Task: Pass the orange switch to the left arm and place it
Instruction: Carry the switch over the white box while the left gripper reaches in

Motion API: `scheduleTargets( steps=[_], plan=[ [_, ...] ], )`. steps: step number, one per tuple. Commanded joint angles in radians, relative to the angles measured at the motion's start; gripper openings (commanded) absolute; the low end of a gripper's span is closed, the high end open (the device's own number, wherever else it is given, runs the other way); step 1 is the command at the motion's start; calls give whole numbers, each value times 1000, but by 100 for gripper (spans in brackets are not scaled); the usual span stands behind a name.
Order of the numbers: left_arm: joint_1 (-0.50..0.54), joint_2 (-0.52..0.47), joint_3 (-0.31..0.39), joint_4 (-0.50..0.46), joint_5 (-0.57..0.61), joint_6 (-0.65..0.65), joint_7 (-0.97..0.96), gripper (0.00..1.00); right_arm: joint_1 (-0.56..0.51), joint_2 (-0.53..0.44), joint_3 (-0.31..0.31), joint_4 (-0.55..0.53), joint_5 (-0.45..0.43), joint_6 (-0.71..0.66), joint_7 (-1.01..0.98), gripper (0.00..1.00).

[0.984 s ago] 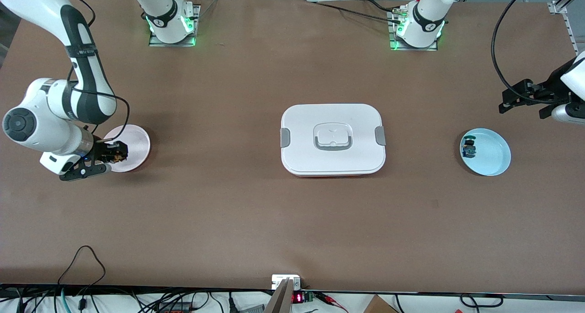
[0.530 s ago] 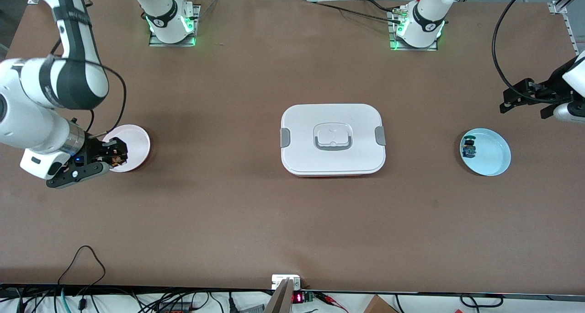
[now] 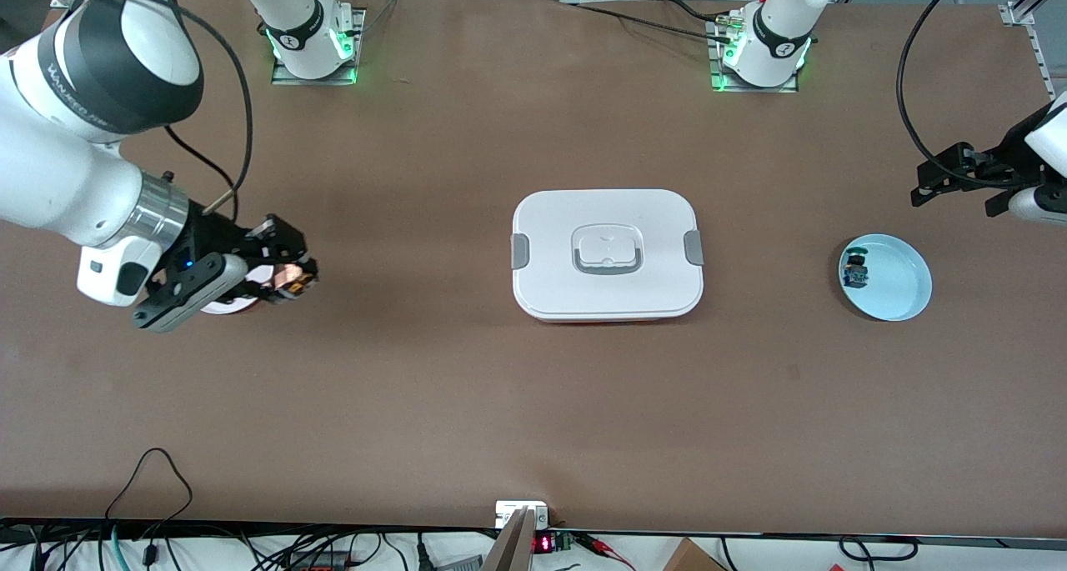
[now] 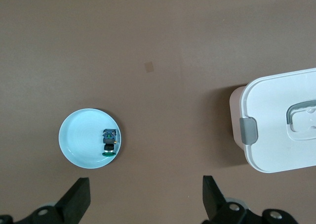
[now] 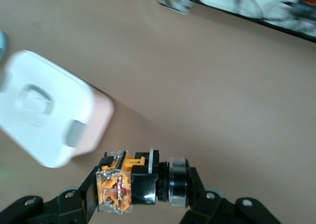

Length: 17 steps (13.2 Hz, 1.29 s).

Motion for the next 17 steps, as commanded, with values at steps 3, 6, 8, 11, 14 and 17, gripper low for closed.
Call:
scheduleTargets(
  steps=[3,6,8,11,14,17],
  plan=[
    [-27,16,-12,32,-17,-18,1,100,30,8,89,51,233,-11,-177,11],
    [-22,21,-15,32,-30,-49,-5,100,45,11,111,50,421,27,-384,11],
    [-9,48,-13,28,-29,-117,6,100,86,25,111,42,554,123,-525,11],
    [60,50,-3,31,-200,-164,95,100,143,42,109,44,737,229,-572,11],
    [166,114,-1,28,-628,-323,40,100,204,82,109,50,901,292,-744,11],
    [160,144,-12,-27,-961,-336,-49,100,237,141,108,45,1119,292,-1065,11]
  ],
)
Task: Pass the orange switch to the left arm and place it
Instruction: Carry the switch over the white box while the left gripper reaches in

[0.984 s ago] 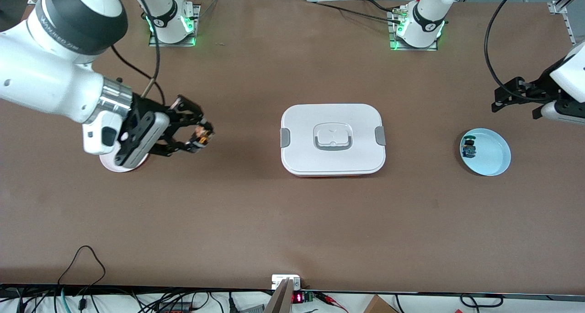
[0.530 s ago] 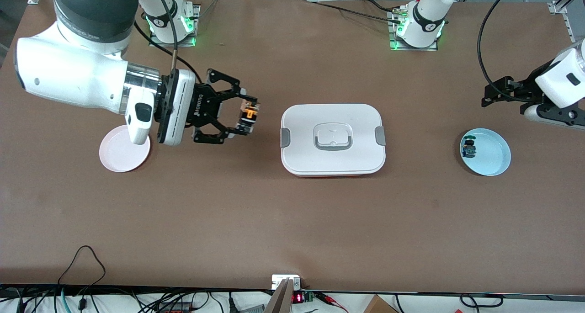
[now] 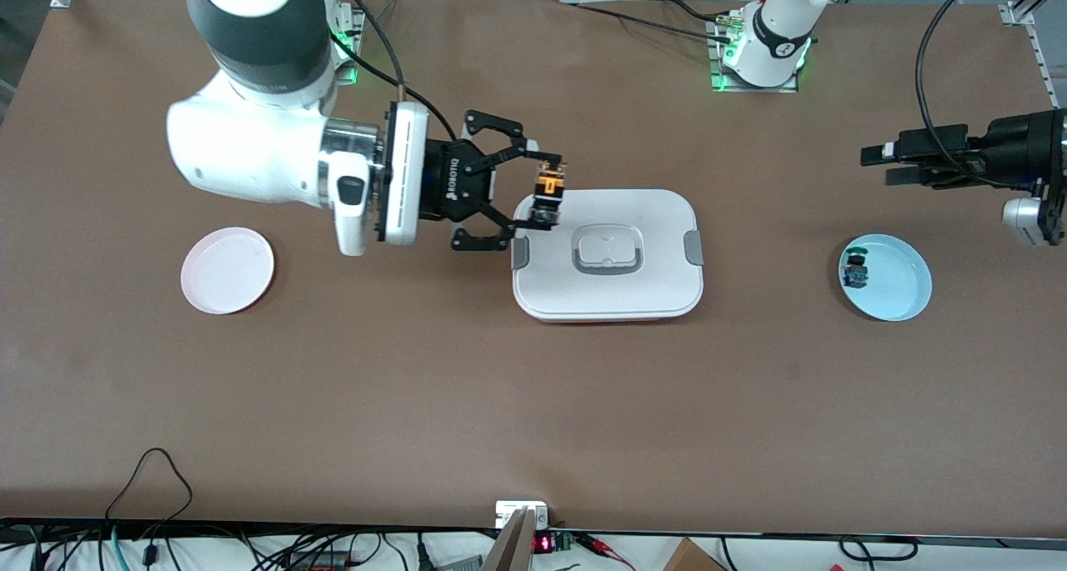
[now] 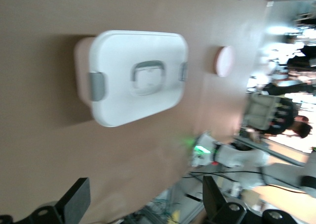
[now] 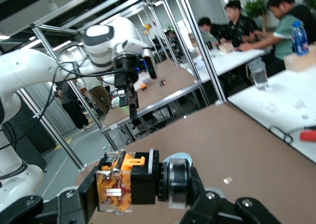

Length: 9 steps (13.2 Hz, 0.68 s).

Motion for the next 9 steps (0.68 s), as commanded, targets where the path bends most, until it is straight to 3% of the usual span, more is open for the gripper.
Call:
scheduleTargets(
  steps=[1,3,5,9],
  plan=[
    [-16,19,-17,-84,-297,2,-44,100,33,44,-6,11,211,3,-232,11],
    [-50,13,-47,-141,-383,78,-50,100,56,55,-11,9,298,5,-285,11],
    [-50,1,-162,-178,-440,193,-70,100,74,81,-11,14,313,8,-332,11],
    [-52,-67,-325,-205,-457,367,-186,100,94,92,-17,14,339,24,-397,11]
  ],
)
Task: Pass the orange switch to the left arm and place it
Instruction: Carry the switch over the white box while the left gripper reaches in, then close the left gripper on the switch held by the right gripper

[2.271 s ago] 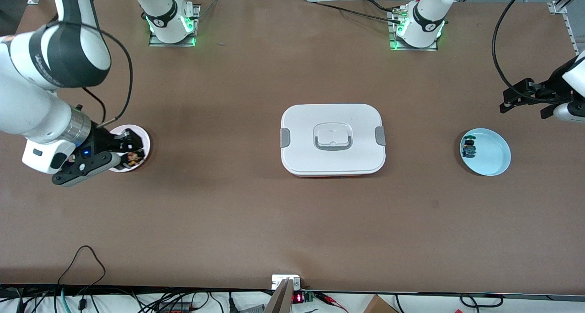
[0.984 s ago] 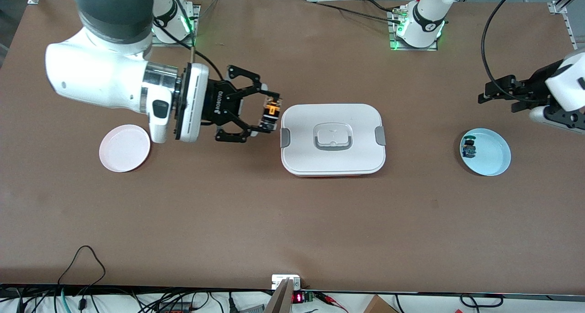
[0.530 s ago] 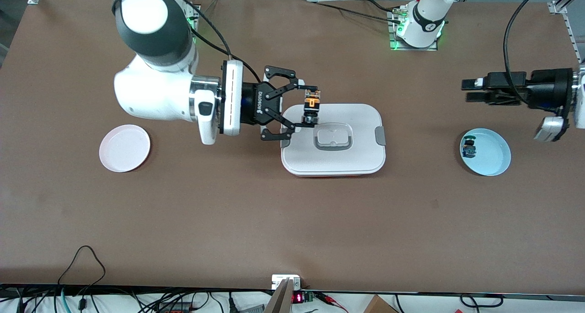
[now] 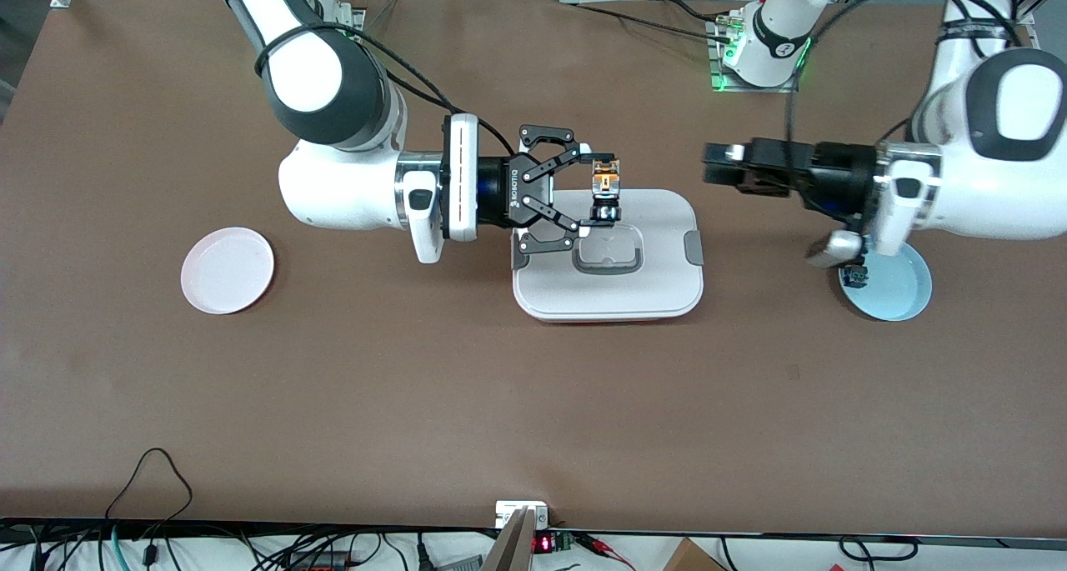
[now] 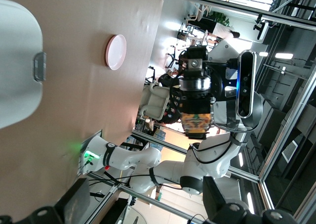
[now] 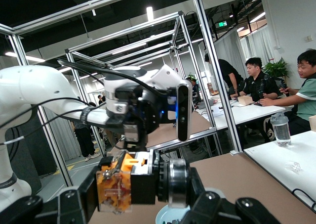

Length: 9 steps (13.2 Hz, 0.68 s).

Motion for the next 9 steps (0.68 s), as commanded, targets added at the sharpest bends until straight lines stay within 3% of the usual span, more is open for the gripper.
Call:
scheduleTargets(
  steps=[1,3,6,9],
  plan=[
    [6,-76,-69,-42,-22,100,-69,100,30,5,-13,16,37,45,-31,11],
    [6,-73,-109,-36,-22,175,-66,100,55,9,-13,24,41,125,-66,13],
    [5,-50,-167,-31,-22,284,-51,100,59,10,-13,21,44,130,-88,13],
    [15,-14,-172,-28,-50,298,0,100,59,10,-13,22,89,125,-88,13]
  ],
)
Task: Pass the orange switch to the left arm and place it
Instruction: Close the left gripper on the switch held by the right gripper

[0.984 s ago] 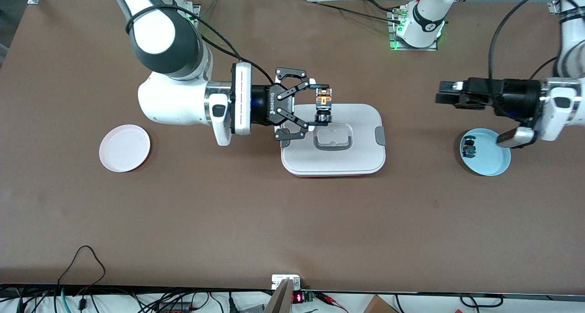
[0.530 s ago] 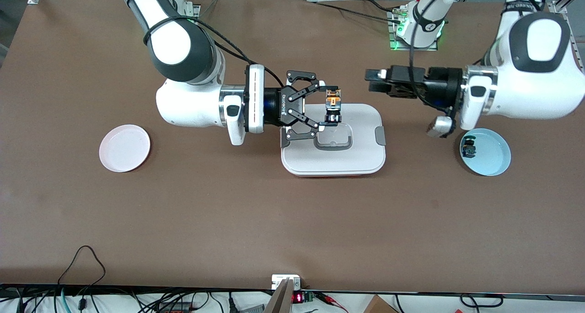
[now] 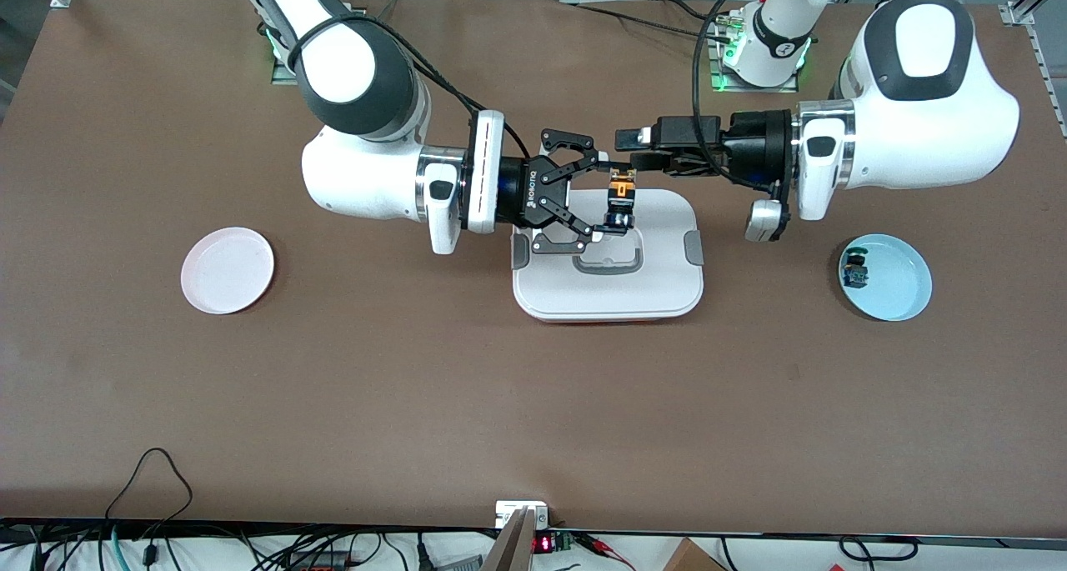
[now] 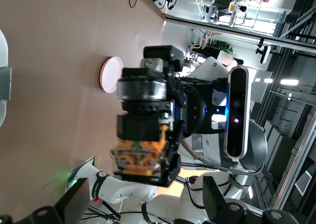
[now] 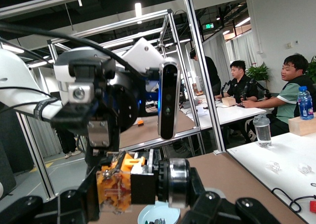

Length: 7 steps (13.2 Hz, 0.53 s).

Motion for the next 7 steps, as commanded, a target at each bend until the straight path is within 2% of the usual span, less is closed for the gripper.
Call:
scheduleTargets(
  steps=[1,4,7],
  plan=[
    [19,21,-8,-6,-60,10,64,100,13,6,-11,18,54,9,-27,13],
    [17,30,-8,-4,-97,13,68,98,21,6,-21,18,54,13,-28,13],
    [17,32,-6,-3,-135,14,68,93,67,6,-83,18,59,13,-16,13]
  ],
)
